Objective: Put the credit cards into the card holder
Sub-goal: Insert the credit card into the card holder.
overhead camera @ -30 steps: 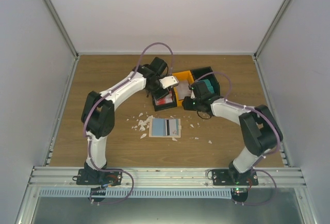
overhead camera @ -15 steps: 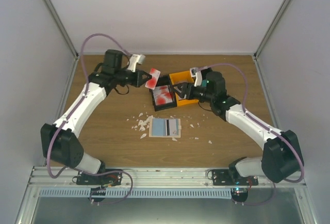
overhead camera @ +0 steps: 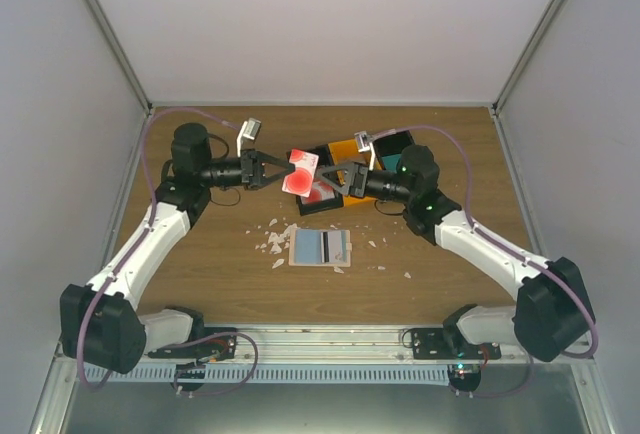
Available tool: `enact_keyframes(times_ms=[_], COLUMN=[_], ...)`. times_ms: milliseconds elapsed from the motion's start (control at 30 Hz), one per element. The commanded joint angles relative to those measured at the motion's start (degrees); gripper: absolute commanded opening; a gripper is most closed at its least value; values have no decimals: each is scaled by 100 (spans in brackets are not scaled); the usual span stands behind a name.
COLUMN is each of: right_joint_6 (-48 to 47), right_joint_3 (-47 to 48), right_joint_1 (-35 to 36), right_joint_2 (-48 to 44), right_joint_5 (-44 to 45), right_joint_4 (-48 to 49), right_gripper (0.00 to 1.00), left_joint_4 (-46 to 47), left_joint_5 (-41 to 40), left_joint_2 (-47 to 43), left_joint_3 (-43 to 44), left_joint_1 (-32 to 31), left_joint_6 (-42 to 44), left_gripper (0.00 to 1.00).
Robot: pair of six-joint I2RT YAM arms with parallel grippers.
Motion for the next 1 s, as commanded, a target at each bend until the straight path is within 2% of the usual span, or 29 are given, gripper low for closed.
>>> enact_keyframes(times_ms=[0,133,333,433,600,800,967], right_joint_6=[502,673,862,1057,1628,2166,2179], right_joint_3=[59,131,185,156,-146,-787,-773], right_joint_1=[180,269,428,463,511,704,708], right_joint_2=[183,335,539,606,608,466,490], right_joint_5=[-279,-292,-371,-369,-324,-68,-28], right_joint_4=[466,573,889,1069,1792,2432,2505], right_gripper=[49,40,34,27,20,14,1], left_joint_4=[1197,1406,1310,1159,1075,1601,1523], left_joint_5=[620,683,691,662,307,-15,24], left_joint_2=[-218,-260,-297,-298,-377,-315,-297], left_joint_3=[-186,-280,-330,-363,-541,-785,-865], left_joint_1=[41,36,40,37,36,38,41], left_joint_6=[-1350,-1723,-1596,-1462,-1483,-1811,-1678], left_gripper=[0,0,0,0,0,0,1])
